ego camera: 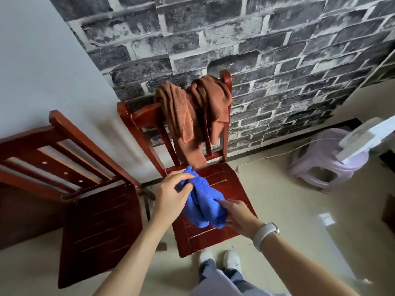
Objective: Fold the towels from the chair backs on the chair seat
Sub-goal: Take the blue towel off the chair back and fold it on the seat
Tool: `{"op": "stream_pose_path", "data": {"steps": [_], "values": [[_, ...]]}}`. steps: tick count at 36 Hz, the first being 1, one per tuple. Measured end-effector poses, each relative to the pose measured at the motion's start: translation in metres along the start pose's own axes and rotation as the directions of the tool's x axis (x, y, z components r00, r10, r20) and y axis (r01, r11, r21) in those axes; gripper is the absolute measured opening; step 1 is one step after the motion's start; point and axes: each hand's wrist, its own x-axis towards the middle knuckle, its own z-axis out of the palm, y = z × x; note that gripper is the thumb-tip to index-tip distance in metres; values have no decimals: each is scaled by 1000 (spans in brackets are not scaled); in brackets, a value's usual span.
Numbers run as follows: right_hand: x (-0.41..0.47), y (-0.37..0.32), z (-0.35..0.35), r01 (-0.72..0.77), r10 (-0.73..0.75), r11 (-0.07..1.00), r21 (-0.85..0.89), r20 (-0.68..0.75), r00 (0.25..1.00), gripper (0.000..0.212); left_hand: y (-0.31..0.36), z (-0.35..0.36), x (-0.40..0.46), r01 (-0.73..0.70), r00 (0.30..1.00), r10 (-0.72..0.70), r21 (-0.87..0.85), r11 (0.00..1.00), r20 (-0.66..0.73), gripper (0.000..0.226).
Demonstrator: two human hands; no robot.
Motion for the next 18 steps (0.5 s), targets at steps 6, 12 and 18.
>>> {"op": "stream_pose_path", "data": {"steps": [6, 12, 18], "values": [[13, -26, -7, 242, -228, 970, 24, -257, 939, 11, -18, -21, 1, 361, 932, -352, -222, 906, 82, 26], [3, -47, -39, 394, -467, 884, -252, -412, 782, 11, -49, -38, -5, 496, 867, -496, -162, 853, 48, 22], [-6, -45, -73, 420, -541, 839, -345, -460, 704, 1, -67, -51, -8, 479, 873, -483, 68, 875, 65, 23]]}}
